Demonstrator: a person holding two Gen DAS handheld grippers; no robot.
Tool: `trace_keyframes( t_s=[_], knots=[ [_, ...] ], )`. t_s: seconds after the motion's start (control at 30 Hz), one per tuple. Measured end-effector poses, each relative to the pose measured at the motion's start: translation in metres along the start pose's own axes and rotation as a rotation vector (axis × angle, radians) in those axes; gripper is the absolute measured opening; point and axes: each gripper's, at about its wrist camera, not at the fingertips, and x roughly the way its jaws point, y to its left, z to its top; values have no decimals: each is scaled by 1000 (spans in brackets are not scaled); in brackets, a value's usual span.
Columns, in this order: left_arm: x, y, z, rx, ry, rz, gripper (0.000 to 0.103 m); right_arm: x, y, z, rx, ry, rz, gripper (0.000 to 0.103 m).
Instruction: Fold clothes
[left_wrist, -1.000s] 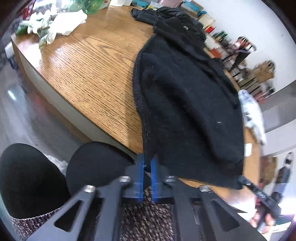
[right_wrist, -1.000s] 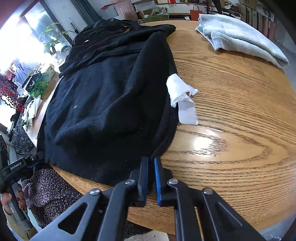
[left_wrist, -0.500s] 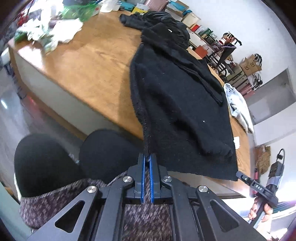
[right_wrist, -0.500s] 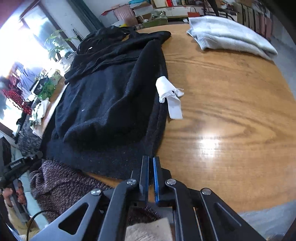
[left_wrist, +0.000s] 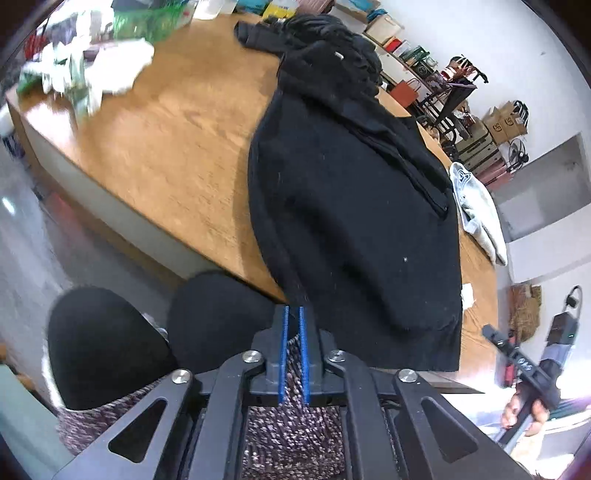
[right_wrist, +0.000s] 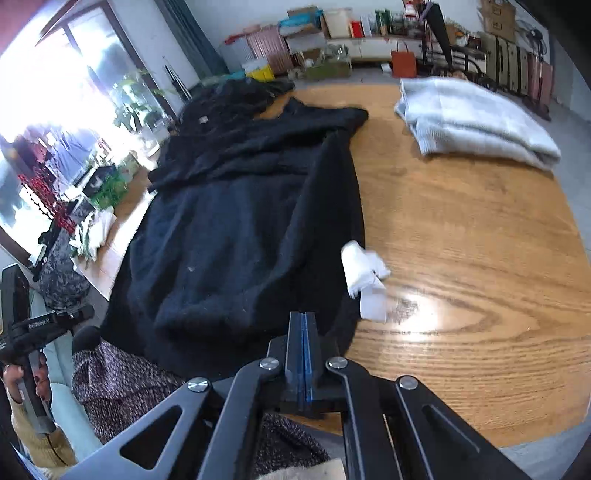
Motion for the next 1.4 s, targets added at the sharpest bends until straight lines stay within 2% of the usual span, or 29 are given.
trace_keyframes(
  t_s=[0.03, 0.1, 0.13, 0.2, 0.3, 0.37, 0.4, 0.43, 0.47, 0.5, 0.53, 0.8, 0.83, 0.87, 0.93, 1.03, 1.13, 1.2, 1.33, 1.4],
  knots=[
    [-1, 0, 0, -8, -1, -18, 49, 5, -5, -3, 13, 25, -2, 8],
    [-2, 1, -1, -24, -3, -55, 69, 12, -15, -11, 50, 67, 12, 18],
    [-1, -3, 0, -17, -1, -59, 70, 14, -20, -15, 75, 80, 26, 29],
    [3, -14, 2, 4, 4, -60, 70, 15, -27, -20, 110, 87, 54, 31],
    [19, -20, 3, 14, 46, 13, 69, 19, -30, -22, 131, 96, 64, 32],
    [28, -22, 4, 12, 70, 19, 64, 24, -29, -23, 129, 104, 56, 32],
    [33, -23, 4, 14, 79, 22, 52, 24, -32, -25, 129, 105, 55, 32],
    [37, -25, 5, 16, 88, 24, 34, 25, -33, -26, 129, 107, 56, 33],
    [43, -27, 4, 26, 94, 43, 25, 27, -32, -26, 128, 110, 55, 33],
    [46, -28, 4, 40, 98, 49, 11, 29, -32, -26, 124, 116, 53, 33],
    [50, -29, 3, 54, 101, 52, 8, 30, -31, -27, 122, 120, 51, 33],
    [39, -13, 3, 26, 81, -2, 4, 44, -24, -33, 125, 160, 86, 33],
    [38, -10, 3, 18, 79, -8, 4, 46, -21, -34, 119, 163, 89, 30],
    [35, -6, 4, 5, 77, -30, 4, 47, -19, -35, 114, 167, 92, 20],
    [24, -1, 8, -14, 60, -87, 4, 46, -16, -33, 109, 161, 103, 7],
    [10, -5, 20, -14, 24, -151, 4, 36, -14, -23, 117, 122, 133, 7],
    [-3, -15, 45, -18, -66, -218, 4, 20, -8, 0, 87, 65, 138, 7],
    [-4, -20, 69, -31, -107, -225, 4, 15, -3, 23, 66, 12, 133, 7],
    [20, -34, 120, -28, -142, -171, 4, 24, 4, 73, 41, -83, 99, 7],
    [45, -35, 144, -31, -100, -149, 4, 35, 4, 96, 39, -111, 75, 7]
  ],
)
